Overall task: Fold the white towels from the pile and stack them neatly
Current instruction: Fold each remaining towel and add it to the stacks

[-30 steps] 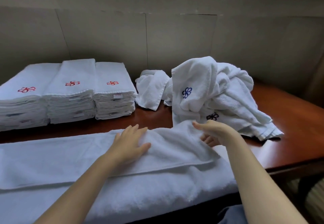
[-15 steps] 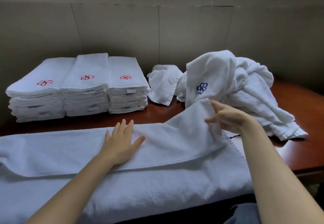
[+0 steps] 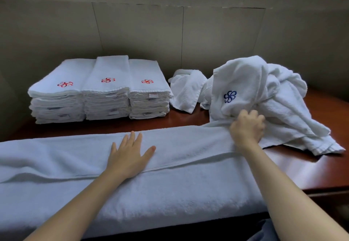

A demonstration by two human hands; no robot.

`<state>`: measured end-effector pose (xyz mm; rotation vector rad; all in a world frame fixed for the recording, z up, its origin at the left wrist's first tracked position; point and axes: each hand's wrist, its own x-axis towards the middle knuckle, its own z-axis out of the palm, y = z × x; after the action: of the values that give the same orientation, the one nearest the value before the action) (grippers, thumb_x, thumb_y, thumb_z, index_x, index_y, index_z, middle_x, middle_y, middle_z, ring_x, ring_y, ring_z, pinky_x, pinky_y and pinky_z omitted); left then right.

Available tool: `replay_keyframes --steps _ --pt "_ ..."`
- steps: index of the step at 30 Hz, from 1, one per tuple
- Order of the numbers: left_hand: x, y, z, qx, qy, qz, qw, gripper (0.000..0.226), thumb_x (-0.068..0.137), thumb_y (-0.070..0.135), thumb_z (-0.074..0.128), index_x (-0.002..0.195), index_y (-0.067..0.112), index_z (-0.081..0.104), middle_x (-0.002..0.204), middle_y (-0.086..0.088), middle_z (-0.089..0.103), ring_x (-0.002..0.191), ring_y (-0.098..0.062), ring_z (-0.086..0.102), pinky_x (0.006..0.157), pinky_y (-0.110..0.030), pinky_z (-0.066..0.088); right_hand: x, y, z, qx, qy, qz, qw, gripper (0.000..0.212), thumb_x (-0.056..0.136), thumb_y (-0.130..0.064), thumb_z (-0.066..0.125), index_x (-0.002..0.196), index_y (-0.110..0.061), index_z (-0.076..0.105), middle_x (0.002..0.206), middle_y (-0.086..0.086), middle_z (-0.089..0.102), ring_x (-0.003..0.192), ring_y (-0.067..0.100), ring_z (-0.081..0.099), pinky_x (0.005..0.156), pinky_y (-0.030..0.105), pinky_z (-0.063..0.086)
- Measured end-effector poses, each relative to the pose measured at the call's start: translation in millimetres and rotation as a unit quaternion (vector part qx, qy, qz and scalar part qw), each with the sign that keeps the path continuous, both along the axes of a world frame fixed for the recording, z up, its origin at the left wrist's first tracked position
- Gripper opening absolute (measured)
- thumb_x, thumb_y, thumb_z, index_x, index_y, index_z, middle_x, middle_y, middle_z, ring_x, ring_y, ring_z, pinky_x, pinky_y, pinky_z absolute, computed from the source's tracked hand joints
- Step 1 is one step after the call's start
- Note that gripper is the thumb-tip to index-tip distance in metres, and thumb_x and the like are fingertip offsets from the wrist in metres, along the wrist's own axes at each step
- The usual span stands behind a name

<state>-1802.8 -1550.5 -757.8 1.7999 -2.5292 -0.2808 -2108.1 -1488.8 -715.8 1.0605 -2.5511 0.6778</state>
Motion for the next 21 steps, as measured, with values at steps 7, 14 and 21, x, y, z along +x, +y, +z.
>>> replay_keyframes --steps 7,14,21 --pt "22.5 -5.9 1.5 0.017 -0.016 0.008 1.000 0.075 0.088 0.073 0.012 0.152 0.036 -0.002 0.160 0.005 -0.011 0.148 -0.015 -0.007 0.117 -0.050 -0.001 45.2 -24.0 -27.0 0.258 -0.042 0.264 0.929 0.057 0.098 -0.053 0.027 0.146 -0.023 0.032 0.154 0.007 0.027 0.142 0.024 0.023 0.113 0.039 0.018" --pt "111.2 -25.7 11.3 0.063 -0.022 0.136 0.988 0.067 0.091 0.071 0.014 0.150 0.044 -0.003 0.160 0.005 -0.014 0.148 -0.017 -0.008 0.116 -0.052 -0.002 72.9 -38.1 -24.4 0.288 -0.011 0.168 0.943 0.053 0.098 -0.048 0.023 0.138 -0.016 0.038 0.145 0.010 0.037 0.136 0.028 0.029 0.112 0.047 0.022" --pt "188.7 -33.3 18.4 0.012 -0.043 0.279 0.959 0.063 0.096 0.062 0.013 0.152 0.035 0.010 0.161 -0.003 0.005 0.147 -0.023 0.005 0.115 -0.051 0.003 228.3 -64.8 -21.9 0.262 0.017 0.486 0.833 0.053 0.100 -0.049 0.025 0.146 -0.023 0.030 0.160 0.007 0.007 0.147 0.024 0.001 0.117 0.047 0.002"
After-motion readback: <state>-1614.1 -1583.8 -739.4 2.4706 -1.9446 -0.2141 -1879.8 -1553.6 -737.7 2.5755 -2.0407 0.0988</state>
